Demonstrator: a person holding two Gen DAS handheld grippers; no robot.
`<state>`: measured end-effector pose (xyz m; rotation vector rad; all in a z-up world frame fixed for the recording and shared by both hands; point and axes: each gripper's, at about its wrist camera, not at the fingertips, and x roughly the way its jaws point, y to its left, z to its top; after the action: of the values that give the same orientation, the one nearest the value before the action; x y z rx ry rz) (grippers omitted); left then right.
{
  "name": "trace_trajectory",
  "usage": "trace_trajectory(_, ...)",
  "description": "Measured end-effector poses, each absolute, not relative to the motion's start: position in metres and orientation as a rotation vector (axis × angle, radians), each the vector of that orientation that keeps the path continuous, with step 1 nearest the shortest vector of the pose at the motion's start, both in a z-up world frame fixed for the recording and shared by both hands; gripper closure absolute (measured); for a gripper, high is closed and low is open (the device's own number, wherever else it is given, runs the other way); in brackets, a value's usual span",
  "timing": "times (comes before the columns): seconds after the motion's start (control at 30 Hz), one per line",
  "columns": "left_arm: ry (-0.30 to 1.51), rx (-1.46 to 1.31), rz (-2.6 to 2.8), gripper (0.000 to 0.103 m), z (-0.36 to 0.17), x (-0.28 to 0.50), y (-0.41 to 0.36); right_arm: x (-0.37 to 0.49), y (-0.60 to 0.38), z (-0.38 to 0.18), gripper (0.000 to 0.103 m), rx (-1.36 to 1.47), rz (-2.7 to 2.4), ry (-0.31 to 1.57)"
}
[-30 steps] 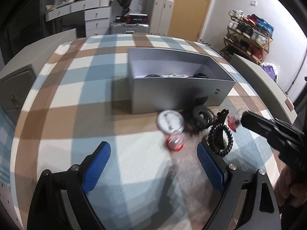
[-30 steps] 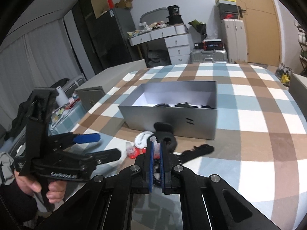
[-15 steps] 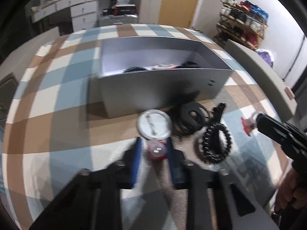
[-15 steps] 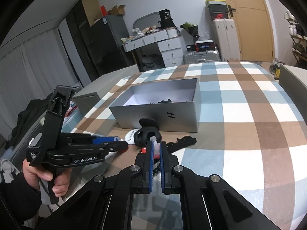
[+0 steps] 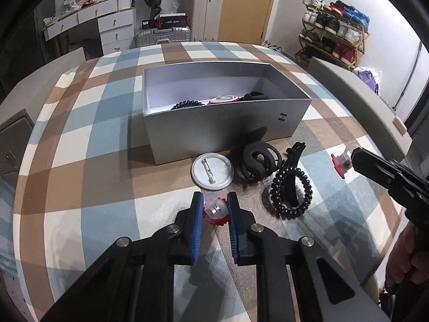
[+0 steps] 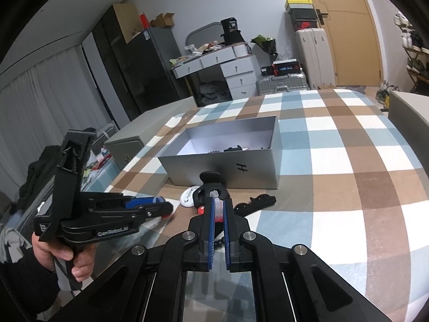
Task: Organize jewelry
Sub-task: 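Lift both held red-and-white items and carry them over the grey box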
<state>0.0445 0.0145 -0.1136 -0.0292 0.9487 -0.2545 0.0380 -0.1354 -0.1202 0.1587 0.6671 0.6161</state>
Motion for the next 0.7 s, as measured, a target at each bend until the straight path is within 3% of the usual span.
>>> trace_trajectory(0.7,0.812,-0.061,-0.214,0.09,-0.054,0.059,0.03,0.063,-0.127,-0.08,0.098,0.186,0.696,0.601)
